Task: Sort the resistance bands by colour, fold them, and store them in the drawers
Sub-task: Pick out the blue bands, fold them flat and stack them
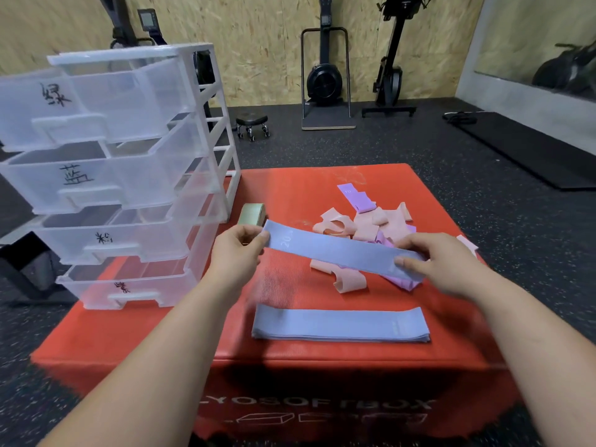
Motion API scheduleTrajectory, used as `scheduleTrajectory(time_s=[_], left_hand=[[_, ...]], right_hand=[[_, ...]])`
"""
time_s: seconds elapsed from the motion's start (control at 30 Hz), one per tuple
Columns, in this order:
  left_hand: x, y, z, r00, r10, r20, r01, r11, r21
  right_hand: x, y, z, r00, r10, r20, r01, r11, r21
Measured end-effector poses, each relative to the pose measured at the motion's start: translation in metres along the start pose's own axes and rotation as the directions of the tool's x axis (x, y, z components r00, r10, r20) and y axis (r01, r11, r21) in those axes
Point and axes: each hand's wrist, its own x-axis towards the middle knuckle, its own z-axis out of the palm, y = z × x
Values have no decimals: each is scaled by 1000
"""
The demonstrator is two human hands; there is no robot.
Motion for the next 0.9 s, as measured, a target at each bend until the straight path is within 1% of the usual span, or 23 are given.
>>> scheduleTrajectory(time_s=[0.1, 0.2, 0.3, 0.37, 0.47, 0.53, 0.63, 0.73, 0.9], left_hand=[[-10, -3, -8, 999, -14, 52, 14, 1000, 14], [-22, -3, -14, 995, -48, 86, 46, 999, 17], [-35, -1, -21, 991, -95, 94, 92, 995, 35], [-42, 0, -25, 989, -106, 103, 98, 992, 79], [-51, -4, -33, 989, -88, 116, 67, 984, 168], [-55, -8, -37, 989, -61, 137, 17, 954, 300], [-60, -11, -41, 980, -46, 193, -50, 886, 461], [-66, -13, -43, 974, 0, 227, -139, 790, 597], [-76, -16, -42, 959, 23, 283, -223, 679, 700]], right_hand=[[-15, 3, 0, 996, 47, -74, -38, 992, 122], [-30, 0, 2, 979, 127, -158, -70, 943, 326], [-45, -6, 4, 965, 201, -171, -92, 863, 496], [-53, -8, 6, 955, 238, -174, -112, 838, 534], [-62, -5, 8, 953, 255, -165, -145, 859, 491], [-65, 0, 12, 956, 250, -152, -167, 893, 417], [-70, 2, 19, 960, 232, -160, -170, 930, 326], [-76, 0, 26, 961, 208, -180, -151, 945, 289], [-82, -1, 34, 974, 158, -161, -129, 976, 178]])
